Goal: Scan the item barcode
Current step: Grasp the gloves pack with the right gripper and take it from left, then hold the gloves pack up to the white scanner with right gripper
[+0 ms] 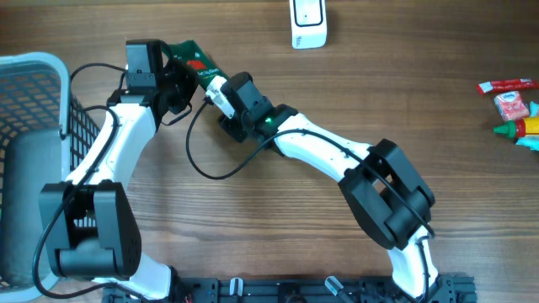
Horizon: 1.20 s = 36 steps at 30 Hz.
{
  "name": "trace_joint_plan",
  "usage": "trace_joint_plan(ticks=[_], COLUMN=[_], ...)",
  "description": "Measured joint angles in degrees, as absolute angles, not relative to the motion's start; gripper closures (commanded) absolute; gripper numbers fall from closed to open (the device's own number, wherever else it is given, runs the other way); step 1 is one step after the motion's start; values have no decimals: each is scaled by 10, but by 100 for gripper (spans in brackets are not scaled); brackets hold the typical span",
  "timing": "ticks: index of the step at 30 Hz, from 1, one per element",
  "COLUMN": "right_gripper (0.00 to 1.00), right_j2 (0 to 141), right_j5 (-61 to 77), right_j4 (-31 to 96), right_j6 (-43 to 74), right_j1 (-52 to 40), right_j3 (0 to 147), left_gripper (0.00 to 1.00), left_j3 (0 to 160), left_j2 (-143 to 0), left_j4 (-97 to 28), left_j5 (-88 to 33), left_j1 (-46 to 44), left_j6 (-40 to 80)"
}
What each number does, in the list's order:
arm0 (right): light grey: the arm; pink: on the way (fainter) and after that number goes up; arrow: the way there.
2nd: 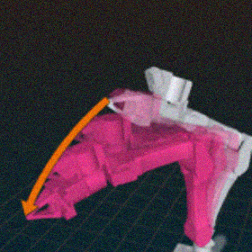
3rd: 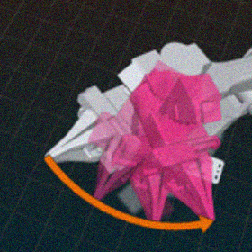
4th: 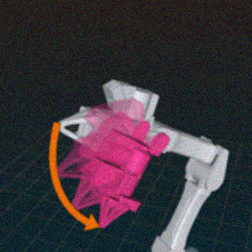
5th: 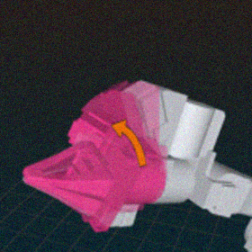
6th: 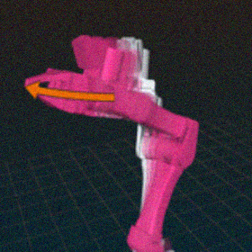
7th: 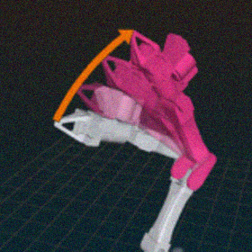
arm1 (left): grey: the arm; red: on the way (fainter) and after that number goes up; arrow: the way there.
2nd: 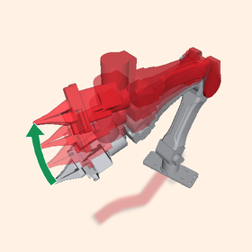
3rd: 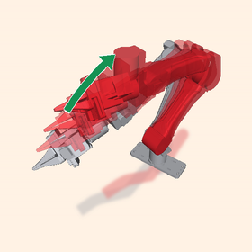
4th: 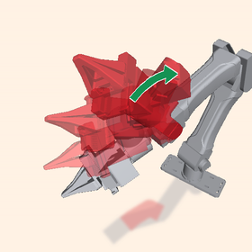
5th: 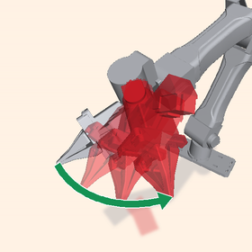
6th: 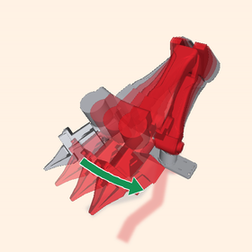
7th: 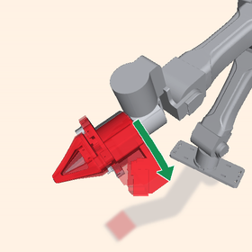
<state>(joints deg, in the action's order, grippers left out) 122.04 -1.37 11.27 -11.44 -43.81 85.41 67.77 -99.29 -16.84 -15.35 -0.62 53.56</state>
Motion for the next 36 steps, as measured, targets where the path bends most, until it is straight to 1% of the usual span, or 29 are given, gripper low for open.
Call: trace_joint_plan(ticks=[3,5,6,7,8,9,10,12,14,18,19,21,23,25,28,30,33,36], right_gripper=[96,96,96,96,96,96,96,96,96,96,96,96,96,96,96,96,96,96], right_j2=[1225,1225,1224,1221,1211,1180,1154,1091,1003,973,973,973,973,973,973,973,973,973], right_j5=[-30,-33,-26,-18,0,33,56,96,182,384,472,601,704,773,807,812,811,810], right_j4=[93,102,129,146,173,207,230,271,335,427,450,481,520,588,735,769,771,765], right_j6=[-100,-66,-41,-18,8,46,69,104,153,204,212,204,175,124,-5,-67,-113,-130], right_j1=[-433,-420,-411,-397,-380,-350,-331,-287,-220,-147,-115,-81,-57,-38,-25,-13,6,13], right_j3=[854,856,861,861,860,860,860,861,866,868,867,867,867,867,867,867,867,867], left_gripper=[96,82,67,47,24,8,1,0,0,0,0,0,0,0,0,0,0,0], left_j3=[678,678,678,678,678,678,678,678,678,679,681,682,682,682,682,682,682,682], left_j2=[-992,-991,-991,-990,-989,-988,-988,-987,-983,-961,-958,-958,-958,-957,-957,-956,-908,-779], left_j4=[-171,-179,-180,-180,-180,-181,-184,-186,-194,-237,-271,-335,-365,-414,-510,-539,-578,-631], left_j5=[-155,-160,-162,-162,-162,-164,-164,-164,-166,-155,-130,-76,-41,-13,34,51,80,118], left_j1=[-6,-6,-7,-7,-7,-7,-7,-7,-7,-25,-44,-76,-97,-116,-127,-127,-136,-182], left_j6=[536,538,541,540,543,541,538,530,511,454,440,427,418,389,364,349,332,326])
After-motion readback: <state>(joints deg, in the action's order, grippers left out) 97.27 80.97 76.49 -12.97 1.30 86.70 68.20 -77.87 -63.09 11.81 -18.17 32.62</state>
